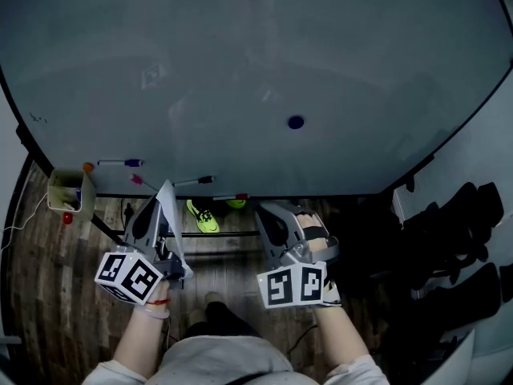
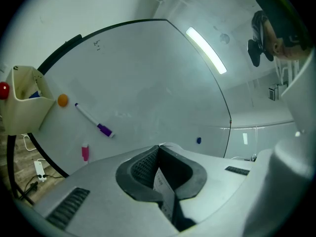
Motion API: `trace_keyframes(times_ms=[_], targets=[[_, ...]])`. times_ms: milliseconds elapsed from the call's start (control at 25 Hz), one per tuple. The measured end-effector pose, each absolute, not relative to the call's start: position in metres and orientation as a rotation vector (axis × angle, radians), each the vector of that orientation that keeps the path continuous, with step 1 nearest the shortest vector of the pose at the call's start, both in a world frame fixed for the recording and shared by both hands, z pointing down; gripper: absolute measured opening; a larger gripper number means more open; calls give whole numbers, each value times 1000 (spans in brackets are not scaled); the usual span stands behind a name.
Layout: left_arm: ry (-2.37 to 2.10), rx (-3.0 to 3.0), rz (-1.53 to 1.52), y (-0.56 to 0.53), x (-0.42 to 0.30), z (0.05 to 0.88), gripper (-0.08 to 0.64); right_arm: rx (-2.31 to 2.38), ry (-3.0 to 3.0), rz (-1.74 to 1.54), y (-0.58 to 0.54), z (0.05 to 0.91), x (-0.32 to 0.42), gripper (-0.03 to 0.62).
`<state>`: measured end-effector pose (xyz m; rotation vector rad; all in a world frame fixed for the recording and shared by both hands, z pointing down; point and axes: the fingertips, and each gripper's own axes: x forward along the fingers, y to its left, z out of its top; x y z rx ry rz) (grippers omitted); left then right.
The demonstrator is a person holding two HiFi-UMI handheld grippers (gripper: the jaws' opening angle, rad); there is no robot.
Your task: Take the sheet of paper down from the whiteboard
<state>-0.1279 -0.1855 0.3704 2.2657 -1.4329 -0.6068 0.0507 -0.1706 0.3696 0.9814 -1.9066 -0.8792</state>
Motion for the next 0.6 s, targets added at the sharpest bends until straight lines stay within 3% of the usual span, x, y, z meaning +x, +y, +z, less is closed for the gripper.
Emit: trace_keyframes(times_ms=[600], targets=[[-1524,2291,-508,-137,-142,378,15,975,-2057,-761,-114,407,19,25]])
